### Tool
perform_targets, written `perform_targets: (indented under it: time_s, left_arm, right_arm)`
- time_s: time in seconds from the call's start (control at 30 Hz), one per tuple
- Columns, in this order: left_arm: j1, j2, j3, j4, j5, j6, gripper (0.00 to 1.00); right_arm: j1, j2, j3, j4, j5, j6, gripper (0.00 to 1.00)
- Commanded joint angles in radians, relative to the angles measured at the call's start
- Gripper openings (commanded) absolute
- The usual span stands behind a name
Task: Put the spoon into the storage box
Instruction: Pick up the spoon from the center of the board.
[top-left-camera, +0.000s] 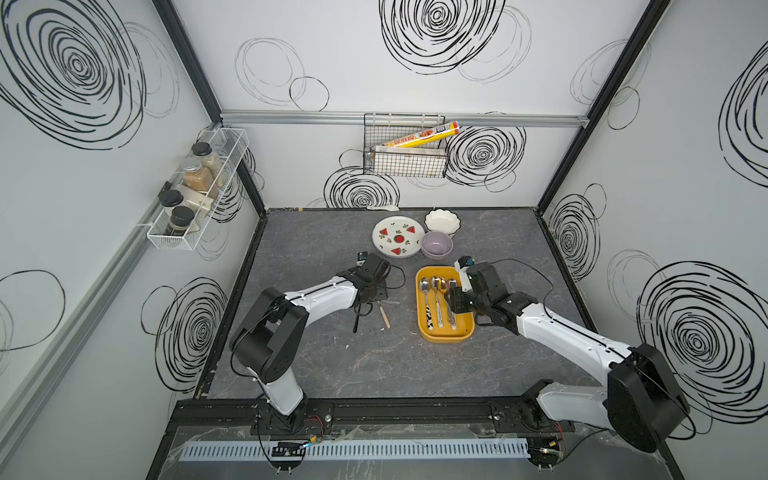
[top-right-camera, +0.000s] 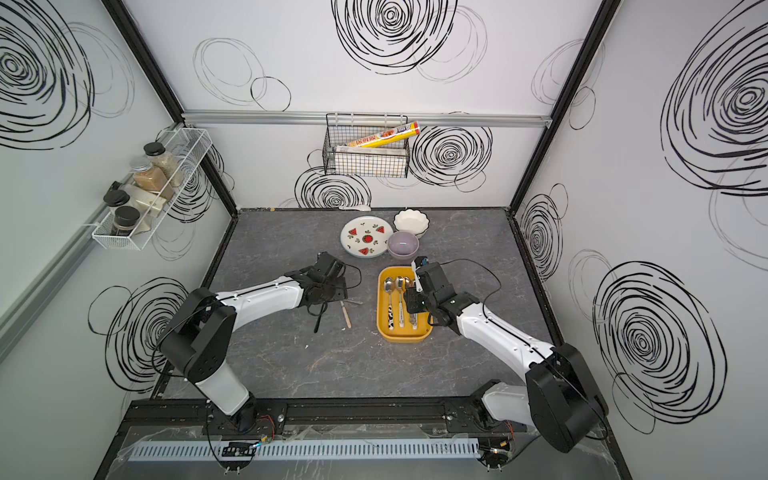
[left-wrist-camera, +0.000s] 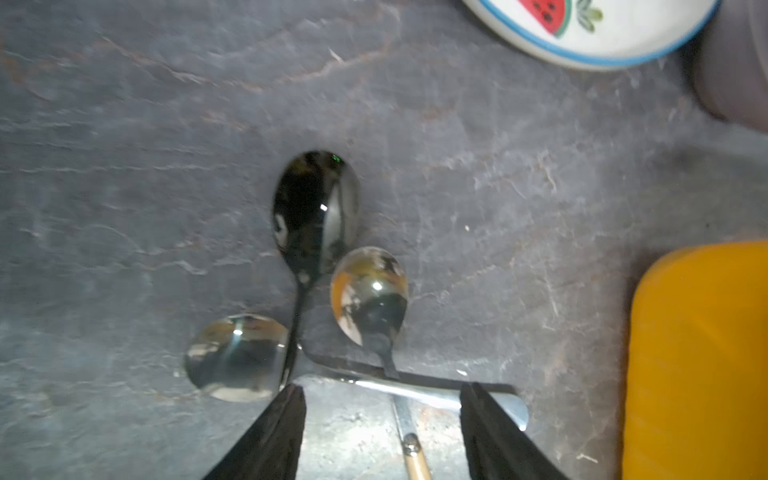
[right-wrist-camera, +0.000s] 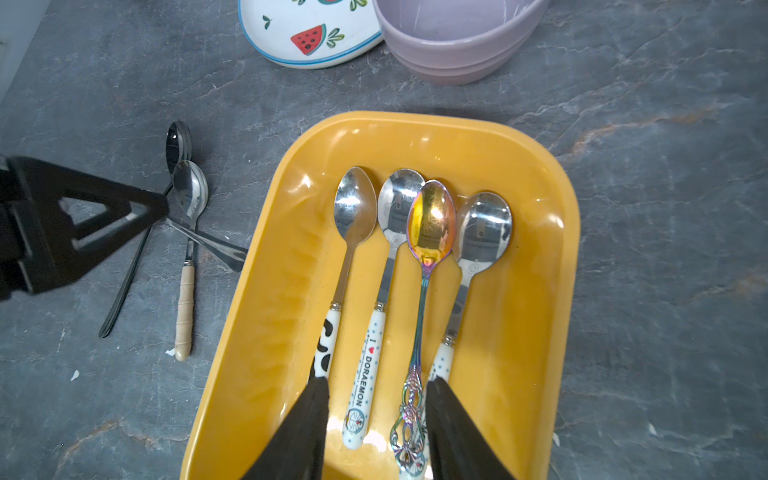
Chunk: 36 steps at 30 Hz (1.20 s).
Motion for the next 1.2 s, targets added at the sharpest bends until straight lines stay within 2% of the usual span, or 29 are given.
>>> perform_targets:
  time_s: [0.0, 0.2, 0.47, 0.6, 0.77, 0.93, 1.1, 1.17]
  left_arm:
    - [0.031, -0.035, -0.03, -0.012, -0.025, 0.02, 0.66]
    - [0.034, -0.045, -0.102, -0.005, -0.035, 0.009, 0.66]
    - [0.017, -0.034, -0.15, 0.035, 0.032, 0.014, 0.64]
    - [-0.001, -0.004, -0.149, 0.054, 0.067, 0.028, 0.6]
    - [-0.048, 0.052, -0.082, -0.015, 0.0, 0.028, 0.56]
    - [-0.054, 0.105, -0.055, -0.051, -0.046, 0.039, 0.55]
    - [-0.051, 0.144, -0.043, -0.05, -0.058, 0.033, 0.49]
    - [-0.046, 0.148, -0.046, -0.046, -0.057, 0.029, 0.43]
  right_arm:
    - [-0.002, 0.009, 0.0, 0.008, -0.023, 0.004, 0.43]
    - [-0.002, 0.001, 0.01, 0.013, -0.04, 0.005, 0.43]
    - [-0.001, 0.021, 0.012, 0.015, -0.058, 0.005, 0.43]
    - [-0.003, 0.023, 0.013, 0.02, -0.06, 0.005, 0.43]
    - [-0.001, 0.025, 0.014, 0.019, -0.06, 0.004, 0.43]
    - [-0.001, 0.027, 0.011, 0.022, -0.067, 0.004, 0.43]
    - [-0.002, 0.03, 0.008, 0.023, -0.072, 0.005, 0.43]
    - [-0.001, 0.031, 0.008, 0.022, -0.073, 0.005, 0.43]
